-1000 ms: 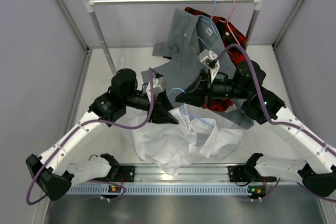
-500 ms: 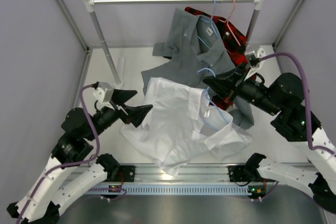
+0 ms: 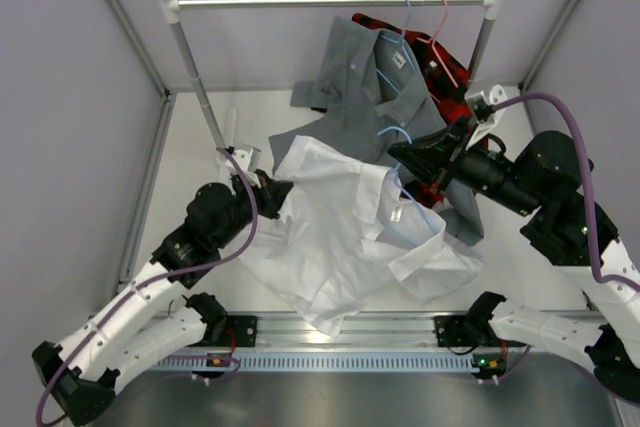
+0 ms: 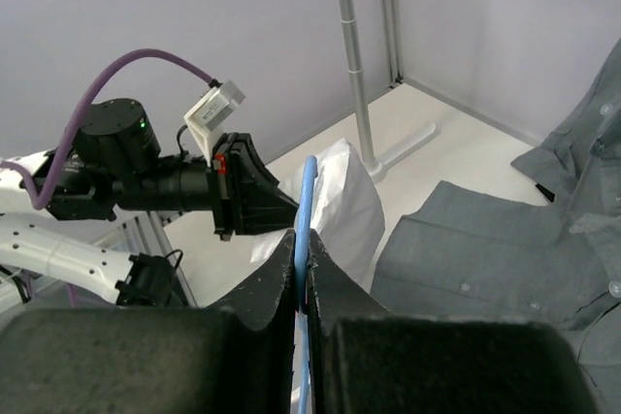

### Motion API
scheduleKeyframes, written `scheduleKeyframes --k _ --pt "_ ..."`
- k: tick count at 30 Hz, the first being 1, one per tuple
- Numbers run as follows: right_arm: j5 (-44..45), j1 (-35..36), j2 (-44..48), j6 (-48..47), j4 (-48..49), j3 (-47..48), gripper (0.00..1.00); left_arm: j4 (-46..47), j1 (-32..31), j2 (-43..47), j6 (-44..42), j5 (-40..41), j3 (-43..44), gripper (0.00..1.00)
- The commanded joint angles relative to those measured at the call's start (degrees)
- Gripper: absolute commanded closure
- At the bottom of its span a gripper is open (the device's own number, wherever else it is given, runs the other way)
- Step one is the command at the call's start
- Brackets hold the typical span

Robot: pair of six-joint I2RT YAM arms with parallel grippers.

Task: Place the shirt on the hanger

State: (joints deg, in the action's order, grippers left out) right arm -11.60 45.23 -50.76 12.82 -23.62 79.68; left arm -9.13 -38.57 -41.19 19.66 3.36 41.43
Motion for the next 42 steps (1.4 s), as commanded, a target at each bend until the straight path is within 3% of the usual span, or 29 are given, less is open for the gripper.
scheduleKeyframes --k 1,4,9,18,19,21,22,23,26,28,30,35,38,42 --pt "1.39 -0.06 1.45 -0.87 0.94 1.62 1.00 8.51 0.07 -2.05 2.57 9.36 -0.47 1.00" --pt "5.43 0.03 3.55 -0.87 1.12 0.66 1.00 7.11 0.25 -2.93 7.66 21.64 -1.17 1.00" --pt "6.67 -0.06 5.67 -0.87 1.12 0.39 1.00 5.97 1.04 -2.40 12.40 26.96 -3.28 1.00" --pt "4.48 0.03 2.17 0.54 2.70 0.30 1.00 5.61 1.48 -2.50 13.14 21.02 -2.58 1.00" --pt "4.21 -0.06 1.64 0.71 3.05 0.74 1.00 5.70 1.56 -2.23 12.34 19.60 -2.23 0.96" --pt "3.51 -0.06 0.32 0.72 3.05 1.44 1.00 5.00 1.48 -1.01 10.23 17.14 -0.92 0.61" --pt "3.42 -0.06 -0.12 0.72 3.22 2.14 1.00 3.95 1.48 -0.56 9.79 17.21 -0.30 0.39" --pt "3.16 0.03 -0.39 0.89 3.31 2.32 1.00 0.72 1.48 -0.21 9.35 17.73 1.53 0.03" --pt "2.63 -0.06 -1.00 1.59 4.02 2.59 1.00 -4.48 1.48 0.76 6.28 19.23 5.31 0.02" --pt "2.11 -0.06 -1.70 1.95 4.02 2.85 1.00 -6.26 1.48 2.51 3.20 15.82 8.48 0.02" --pt "1.31 -0.06 -2.58 2.30 3.93 3.11 1.00 -4.86 1.48 2.78 0.21 11.00 11.37 0.04" --pt "-0.44 0.03 -3.99 2.91 4.02 3.20 1.00 -5.72 1.48 -5.45 -3.22 -10.94 19.99 0.08" --pt "-0.89 0.03 -4.96 3.00 3.93 3.20 1.00 -9.59 1.48 -10.90 -3.31 -18.62 25.44 0.07" --pt "-1.93 0.03 -7.41 2.65 2.44 4.69 1.00 -10.74 1.39 -14.78 -6.20 -22.94 28.79 0.06"
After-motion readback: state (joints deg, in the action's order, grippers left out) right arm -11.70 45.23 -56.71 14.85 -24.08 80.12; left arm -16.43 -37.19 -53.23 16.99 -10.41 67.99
